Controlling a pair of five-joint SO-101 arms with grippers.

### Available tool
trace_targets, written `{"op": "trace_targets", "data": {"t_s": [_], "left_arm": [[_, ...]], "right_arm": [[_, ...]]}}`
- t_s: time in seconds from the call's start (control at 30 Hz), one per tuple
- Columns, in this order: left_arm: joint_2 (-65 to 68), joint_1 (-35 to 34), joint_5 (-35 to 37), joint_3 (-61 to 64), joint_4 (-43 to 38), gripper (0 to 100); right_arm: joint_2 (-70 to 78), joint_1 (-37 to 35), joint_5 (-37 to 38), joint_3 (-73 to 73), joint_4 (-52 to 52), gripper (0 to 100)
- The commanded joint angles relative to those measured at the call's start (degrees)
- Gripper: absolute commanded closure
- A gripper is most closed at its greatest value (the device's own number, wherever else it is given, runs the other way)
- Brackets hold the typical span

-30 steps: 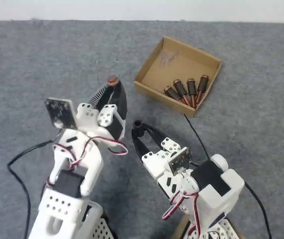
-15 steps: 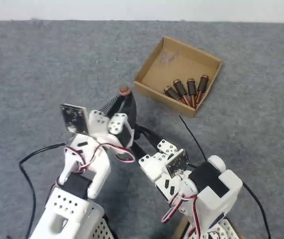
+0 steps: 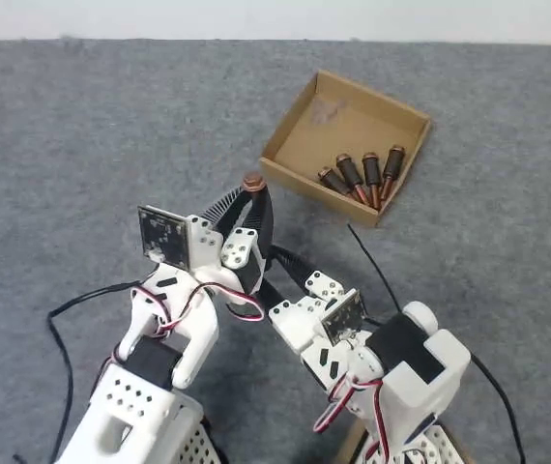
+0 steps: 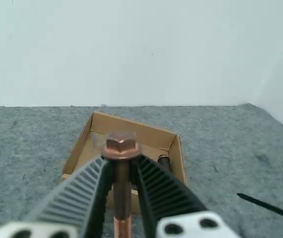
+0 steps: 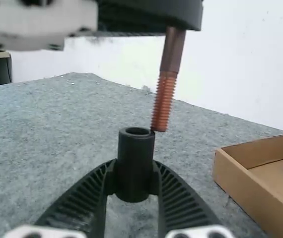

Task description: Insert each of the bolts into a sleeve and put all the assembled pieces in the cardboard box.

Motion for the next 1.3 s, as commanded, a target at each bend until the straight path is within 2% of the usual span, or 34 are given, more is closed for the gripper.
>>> {"op": "trace_targets", "data": {"t_s": [0.0,0.33,0.53,0.87,1.27], "left_arm": [[-2.5,0.2,-0.9,-1.0,-1.9,99],[-6.5,0.2,-0.9,-1.5,-1.1,99],[-18.4,0.6,-0.8,-0.4,8.9,99],[-18.8,0.4,-0.8,5.3,6.4,99],[-19.3,0.7,-0.8,9.7,7.6,99]], "right_arm": [[-0.2,-0.1,1.1,1.3,0.1,99.1],[-0.2,-0.1,1.0,1.2,0.2,99.1],[-0.2,-0.1,1.0,1.2,0.2,99.1],[-0.2,-0.1,1.1,1.2,0.1,99.1],[-0.2,0.0,1.2,1.3,-0.3,99.1]]}}
